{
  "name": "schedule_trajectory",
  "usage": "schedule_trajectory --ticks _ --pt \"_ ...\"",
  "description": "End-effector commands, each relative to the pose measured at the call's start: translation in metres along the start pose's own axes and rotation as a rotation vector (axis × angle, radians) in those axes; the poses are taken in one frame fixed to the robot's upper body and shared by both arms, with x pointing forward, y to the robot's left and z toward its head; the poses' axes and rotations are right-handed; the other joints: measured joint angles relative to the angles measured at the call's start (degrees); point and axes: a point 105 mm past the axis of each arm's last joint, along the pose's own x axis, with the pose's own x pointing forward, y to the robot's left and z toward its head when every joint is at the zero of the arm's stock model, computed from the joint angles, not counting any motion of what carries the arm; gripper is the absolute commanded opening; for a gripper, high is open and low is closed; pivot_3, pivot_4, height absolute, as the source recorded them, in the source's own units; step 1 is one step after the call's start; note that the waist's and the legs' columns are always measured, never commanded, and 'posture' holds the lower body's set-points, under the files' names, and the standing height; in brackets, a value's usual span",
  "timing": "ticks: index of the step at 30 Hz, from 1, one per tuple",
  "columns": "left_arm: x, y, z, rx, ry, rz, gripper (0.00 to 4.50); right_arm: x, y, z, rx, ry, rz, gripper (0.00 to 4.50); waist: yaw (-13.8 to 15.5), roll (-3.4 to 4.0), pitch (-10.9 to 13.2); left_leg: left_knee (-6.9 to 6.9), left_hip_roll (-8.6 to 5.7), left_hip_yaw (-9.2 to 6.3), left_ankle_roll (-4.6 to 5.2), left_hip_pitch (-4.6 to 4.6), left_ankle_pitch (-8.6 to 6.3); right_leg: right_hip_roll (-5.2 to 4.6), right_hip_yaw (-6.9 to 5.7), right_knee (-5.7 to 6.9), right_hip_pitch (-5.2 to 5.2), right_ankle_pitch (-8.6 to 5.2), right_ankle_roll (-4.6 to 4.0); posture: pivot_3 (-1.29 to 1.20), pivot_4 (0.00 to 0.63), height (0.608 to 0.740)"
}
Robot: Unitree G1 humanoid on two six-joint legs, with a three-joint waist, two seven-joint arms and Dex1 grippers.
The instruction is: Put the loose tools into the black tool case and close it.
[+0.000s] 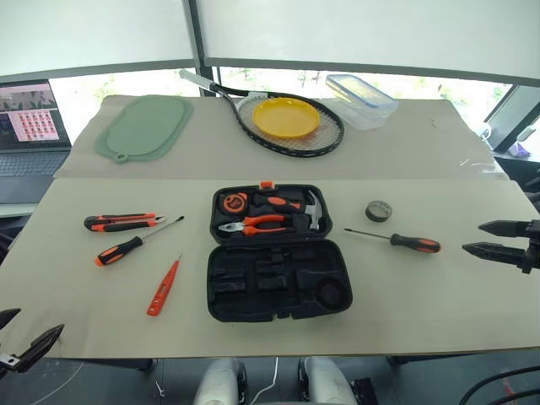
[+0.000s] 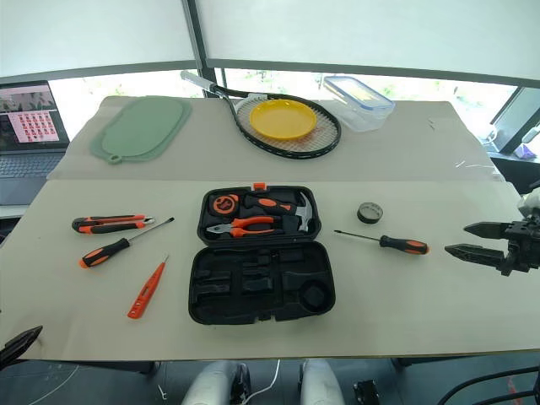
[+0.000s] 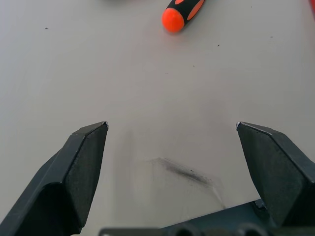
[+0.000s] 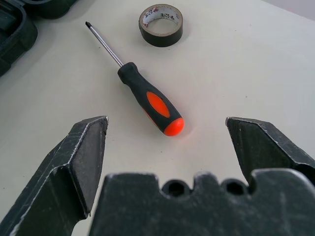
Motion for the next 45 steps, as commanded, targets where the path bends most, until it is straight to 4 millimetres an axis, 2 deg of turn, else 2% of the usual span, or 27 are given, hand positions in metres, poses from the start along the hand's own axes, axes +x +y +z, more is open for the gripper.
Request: schedule_trajectory --ticks 1,3,6,10,15,17,21,25,30,31,32,39,41,45 --pt "0.0 0.003 0.008 0.03 -0.021 0.011 4.5 -0.007 -0.003 0.007 -0.047 -0.02 -0.024 4.47 0.0 0.0 0.0 0.0 0.0 0.0 0.0 0.0 0.0 0.0 0.0 0.0 0.0 0.0 0.0 0.0 0.15 0.738" --pt "0.008 0.005 0.013 0.035 -0.029 0.008 4.5 -0.009 -0.006 0.006 -0.069 -0.023 -0.054 4.47 0.1 0.01 0.0 0.0 0.0 0.0 0.0 0.01 0.0 0.0 0.0 0.0 0.01 0.0 0.0 0.0 0.15 0.738" --pt "0.019 0.001 0.03 0.043 -0.061 -0.043 4.5 -0.009 -0.005 0.016 -0.101 -0.049 -0.058 4.47 0.2 0.01 0.0 0.0 -0.02 0.0 -0.01 0.03 0.01 0.0 -0.03 0.03 0.04 0.0 0.0 0.0 0.15 0.738" --pt "0.038 -0.005 0.057 0.092 -0.085 -0.137 4.5 -0.004 0.012 0.038 -0.138 -0.094 0.035 4.47 0.0 0.03 0.0 0.0 0.0 0.0 -0.03 0.03 0.02 0.04 -0.01 0.08 0.05 0.05 0.09 0.0 0.15 0.738" --pt "0.066 -0.002 0.078 0.17 -0.072 -0.234 4.5 0.011 0.053 0.064 -0.246 -0.139 0.175 4.47 0.1 0.07 0.0 -0.03 0.02 -0.03 -0.1 0.07 0.06 0.1 -0.08 0.22 0.05 0.21 0.36 0.0 0.15 0.738" --pt "0.086 -0.001 0.084 0.214 -0.046 -0.292 4.5 0.021 0.084 0.083 -0.31 -0.188 0.269 4.47 0.2 0.14 0.0 -0.04 0.03 -0.04 -0.13 0.05 0.08 0.12 -0.1 0.24 0.02 0.21 0.35 0.0 0.15 0.738" --pt "0.115 0.004 0.087 0.251 -0.008 -0.335 4.5 0.03 0.126 0.11 -0.387 -0.264 0.379 4.47 0.1 0.15 0.0 -0.09 0.01 -0.03 -0.17 0.04 0.11 0.17 -0.13 0.28 -0.03 0.21 0.34 0.0 0.15 0.738" --pt "0.136 0.003 0.083 0.262 0.033 -0.381 4.5 0.035 0.155 0.128 -0.432 -0.32 0.444 4.47 0.1 0.08 0.0 -0.11 0.0 -0.04 -0.2 -0.03 0.1 0.22 -0.17 0.26 -0.05 0.23 0.33 0.0 0.15 0.738" --pt "0.152 0.004 0.078 0.284 0.061 -0.396 4.5 0.039 0.174 0.141 -0.463 -0.355 0.475 4.47 0.3 0.02 0.1 -0.11 -0.02 -0.02 -0.18 -0.1 0.07 0.19 -0.21 0.23 -0.07 0.23 0.34 0.0 0.15 0.738" --pt "0.154 0.004 0.078 0.281 0.061 -0.405 3.98 0.039 0.177 0.143 -0.467 -0.359 0.48 4.5 0.4 0.01 0.1 -0.11 -0.03 -0.02 -0.18 -0.13 0.08 0.19 -0.21 0.23 -0.1 0.23 0.35 0.0 0.15 0.738" --pt "0.155 0.003 0.078 0.283 0.062 -0.418 3.76 0.039 0.179 0.145 -0.468 -0.361 0.481 4.5 0.5 0.01 0.1 -0.1 -0.03 -0.01 -0.18 -0.13 0.08 0.19 -0.22 0.24 -0.1 0.23 0.35 0.0 0.15 0.738" --pt "0.15 0.0 0.075 0.311 0.075 -0.488 1.16 0.038 0.176 0.139 -0.447 -0.349 0.441 4.5 0.9 -0.01 0.1 -0.1 -0.02 -0.03 -0.18 -0.09 0.08 0.19 -0.22 0.26 -0.06 0.23 0.35 0.0 0.15 0.738" --pt "0.142 -0.002 0.081 0.299 0.049 -0.513 0.88 0.037 0.174 0.136 -0.438 -0.347 0.431 4.5 0.8 -0.02 0.1 -0.1 -0.02 -0.03 -0.18 -0.09 0.08 0.19 -0.22 0.27 -0.06 0.23 0.35 0.0 0.15 0.738" --pt "0.115 -0.014 0.103 0.259 -0.027 -0.589 0.88 0.034 0.17 0.129 -0.423 -0.344 0.406 4.5 0.4 -0.1 0.1 -0.1 0.02 -0.03 -0.17 -0.16 0.07 0.2 -0.19 0.27 -0.13 0.23 0.36 0.0 0.15 0.738"
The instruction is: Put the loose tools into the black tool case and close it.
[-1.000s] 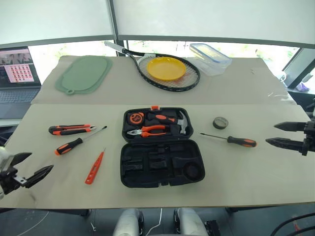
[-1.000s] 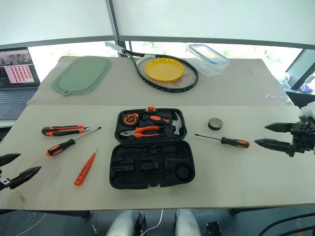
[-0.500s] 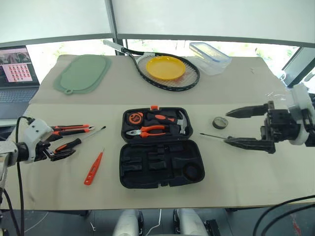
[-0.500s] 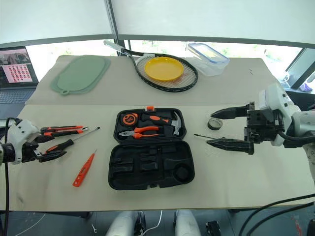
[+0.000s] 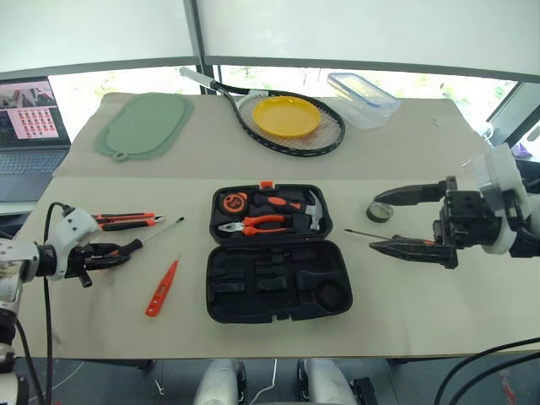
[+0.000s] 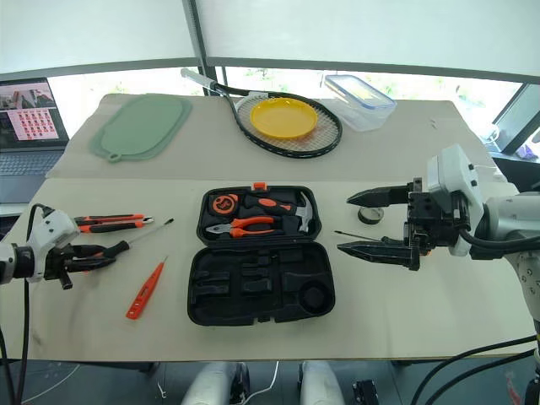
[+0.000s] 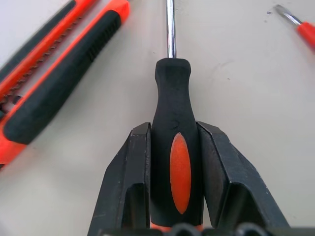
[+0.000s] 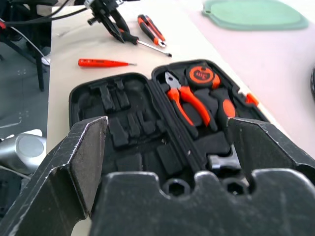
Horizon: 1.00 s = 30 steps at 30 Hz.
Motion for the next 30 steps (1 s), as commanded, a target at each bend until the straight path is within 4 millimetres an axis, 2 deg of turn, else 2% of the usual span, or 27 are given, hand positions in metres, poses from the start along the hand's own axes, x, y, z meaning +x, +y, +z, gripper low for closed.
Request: schedule_trajectory --ticks 1,4,6,10,13,16,20,22,30 --pt "-0.026 -0.009 0.038 0.03 -0.106 -0.027 0.88 -0.01 0.001 0.011 -0.063 -0.016 -0.037 4.5 0.0 -0.06 0.0 0.0 0.02 -0.02 0.0 -0.01 0.0 0.0 -0.01 0.0 -0.01 0.0 0.0 0.0 0.15 0.738" --pt "-0.034 -0.027 0.068 0.067 -0.176 -0.08 0.88 -0.012 0.002 0.006 -0.051 -0.012 -0.049 4.5 0.3 -0.25 0.1 0.01 0.03 -0.07 -0.02 0.01 0.01 0.0 -0.03 0.01 0.04 -0.01 0.01 0.0 0.15 0.738" --pt "-0.03 -0.038 0.091 0.131 -0.197 -0.119 0.88 -0.014 0.003 0.002 -0.038 0.0 -0.057 4.5 0.7 -0.25 0.1 0.04 -0.02 -0.12 -0.02 0.07 0.02 -0.02 -0.04 0.0 0.14 0.0 0.05 0.0 0.15 0.738" --pt "0.007 -0.069 0.135 0.362 -0.208 -0.277 0.88 -0.018 0.005 -0.015 -0.008 0.057 -0.06 4.5 1.8 -0.24 0.1 0.16 -0.1 -0.11 -0.01 0.06 0.03 0.03 -0.1 0.0 0.26 -0.02 0.11 0.0 0.15 0.738" --pt "0.036 -0.088 0.152 0.482 -0.186 -0.386 0.88 -0.019 0.004 -0.02 0.003 0.064 -0.074 4.5 2.3 -0.23 0.1 0.3 -0.28 0.01 0.0 0.03 0.03 0.09 -0.08 0.01 0.35 0.01 0.17 0.0 0.15 0.738" --pt "0.062 -0.1 0.165 0.558 -0.172 -0.433 0.88 -0.02 0.004 -0.02 0.007 0.055 -0.086 4.5 1.7 -0.24 0.1 0.55 -0.22 0.05 0.02 -0.08 0.02 0.22 -0.01 0.05 0.32 0.02 0.18 0.0 0.15 0.738" --pt "0.092 -0.112 0.175 0.587 -0.139 -0.448 0.88 -0.019 0.009 -0.02 0.011 0.051 -0.09 4.5 1.3 -0.29 0.1 0.59 -0.22 -0.05 0.03 -0.19 0.02 0.24 -0.02 0.01 0.28 0.02 0.18 0.0 0.15 0.738" --pt "0.106 -0.117 0.171 0.582 -0.087 -0.448 0.88 -0.018 0.012 -0.021 0.014 0.053 -0.096 4.5 1.4 -0.3 0.1 0.61 -0.26 -0.15 0.04 -0.19 0.01 0.22 -0.02 0.01 0.31 0.0 0.23 0.0 0.15 0.738" --pt "0.122 -0.121 0.151 0.536 0.039 -0.419 0.88 -0.017 0.01 -0.022 0.018 0.035 -0.147 4.5 1.1 -0.31 0.1 0.66 -0.24 -0.38 0.08 -0.22 -0.01 0.2 0.03 0.03 0.29 0.0 0.29 0.0 0.15 0.738"
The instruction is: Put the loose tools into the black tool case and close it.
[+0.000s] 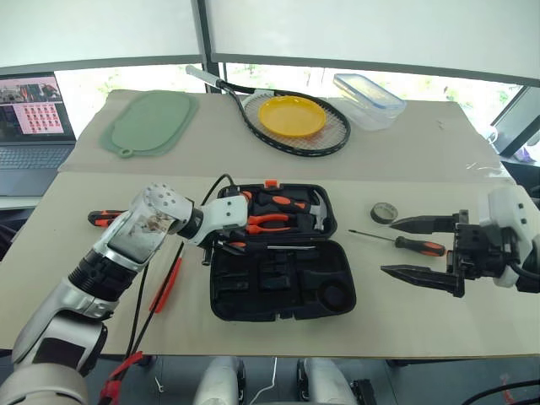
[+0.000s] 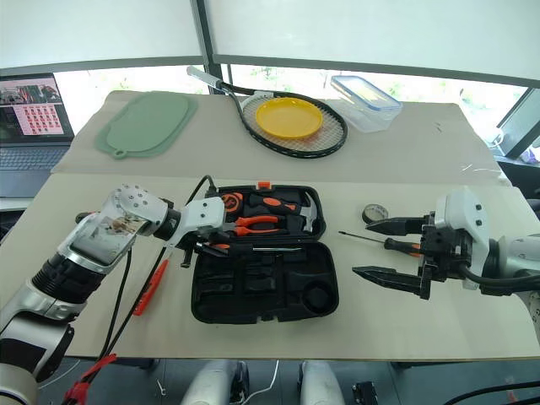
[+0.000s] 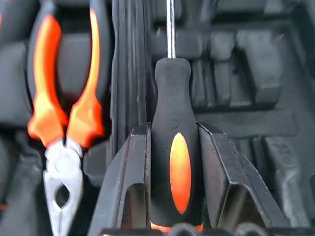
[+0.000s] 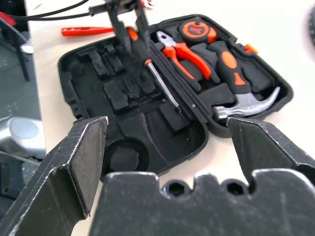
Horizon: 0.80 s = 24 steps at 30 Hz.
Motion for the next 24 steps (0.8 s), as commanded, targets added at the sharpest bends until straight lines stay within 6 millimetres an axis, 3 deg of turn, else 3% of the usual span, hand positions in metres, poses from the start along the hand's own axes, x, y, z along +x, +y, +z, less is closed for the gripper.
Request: schedule_trajectory --ticks 1,9,18,24 --pt "0.004 0.0 -0.005 -0.008 0.05 0.027 0.88 -0.003 -0.002 0.011 -0.043 -0.034 -0.033 4.5 0.0 0.0 0.0 0.01 -0.01 0.0 0.0 0.0 0.0 -0.01 0.0 0.0 0.0 0.0 0.0 0.0 0.15 0.738" --pt "0.015 -0.007 0.004 0.025 0.039 0.003 0.88 -0.001 -0.005 0.013 -0.041 -0.05 -0.056 4.5 0.2 0.01 0.0 0.02 -0.03 -0.01 0.05 0.09 -0.03 -0.05 0.01 0.01 0.1 0.02 0.03 0.0 0.15 0.738" --pt "0.013 -0.009 0.011 0.051 0.05 0.005 0.88 0.001 -0.002 0.009 -0.04 -0.032 -0.055 4.5 0.4 0.01 0.0 0.04 -0.03 -0.01 0.07 0.06 -0.04 -0.05 0.01 0.0 0.09 0.02 0.04 0.0 0.15 0.738" --pt "-0.005 0.012 0.032 0.096 -0.019 0.123 0.88 0.002 -0.001 0.009 -0.042 -0.031 -0.054 4.5 0.6 0.0 0.0 0.08 -0.05 -0.02 0.08 0.01 -0.04 -0.05 0.01 0.01 0.08 0.03 0.05 0.0 0.15 0.738"
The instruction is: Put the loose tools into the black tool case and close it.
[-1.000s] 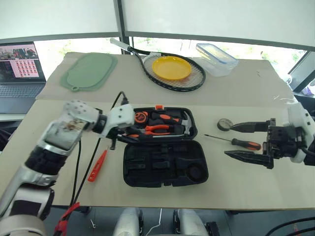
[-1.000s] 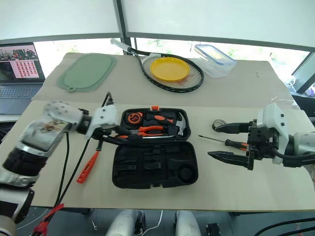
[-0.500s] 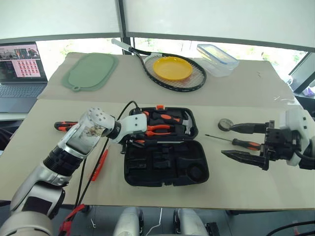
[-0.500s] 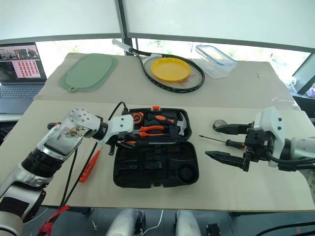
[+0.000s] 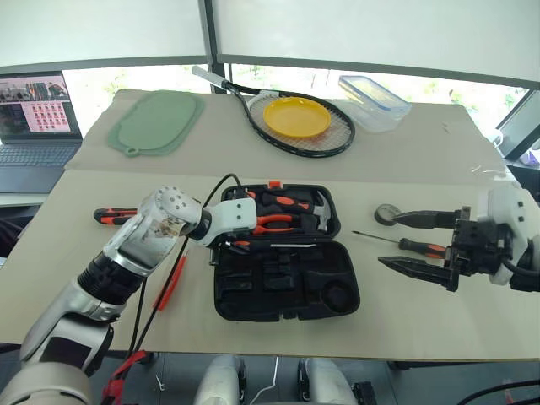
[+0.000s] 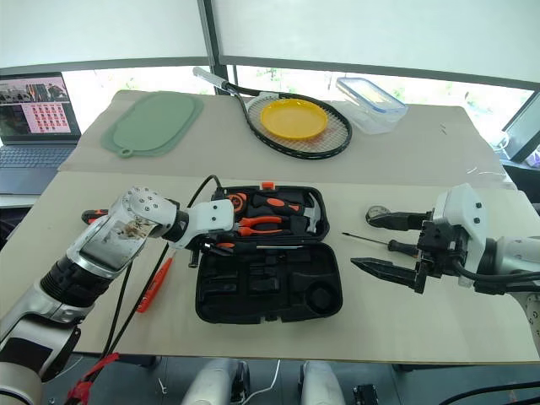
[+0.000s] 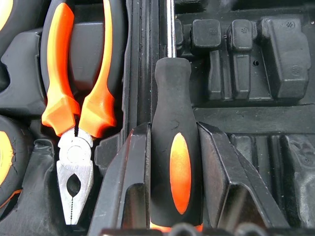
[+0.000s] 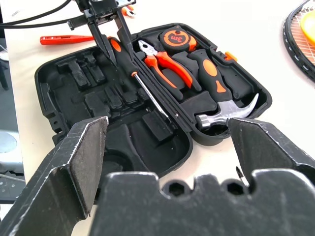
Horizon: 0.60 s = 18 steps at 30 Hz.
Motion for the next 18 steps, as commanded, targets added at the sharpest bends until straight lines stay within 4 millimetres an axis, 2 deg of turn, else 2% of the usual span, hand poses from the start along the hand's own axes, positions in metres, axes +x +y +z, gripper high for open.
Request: schedule_trajectory --ticks 1,7,12,18 --pt "-0.02 0.008 0.022 0.057 -0.063 0.043 0.88 0.0 0.003 0.008 -0.035 -0.026 0.004 4.5 -0.1 -0.01 0.0 0.02 0.01 -0.01 0.0 -0.04 0.0 0.01 0.0 0.0 -0.02 0.0 0.0 0.0 0.15 0.738" --pt "-0.022 -0.003 0.029 0.056 -0.085 0.019 0.88 0.0 0.004 0.008 -0.035 -0.021 0.012 4.5 -0.3 -0.01 0.0 0.05 0.02 -0.04 0.0 -0.09 0.0 0.01 0.0 0.0 -0.06 0.0 0.0 0.0 0.15 0.738" --pt "-0.004 -0.021 0.011 0.025 -0.018 -0.05 0.88 0.002 0.004 0.01 -0.035 -0.027 0.014 4.5 -0.4 0.0 0.0 0.07 0.02 -0.04 0.01 -0.09 0.0 0.02 0.0 0.01 -0.05 0.0 0.01 0.0 0.15 0.738" --pt "0.006 -0.013 -0.006 0.003 0.044 -0.008 0.88 0.001 0.004 0.01 -0.032 -0.028 0.009 4.5 -0.1 -0.01 0.0 0.1 0.01 -0.06 0.01 -0.09 0.0 0.02 -0.02 0.01 -0.03 0.01 0.01 0.0 0.15 0.738"
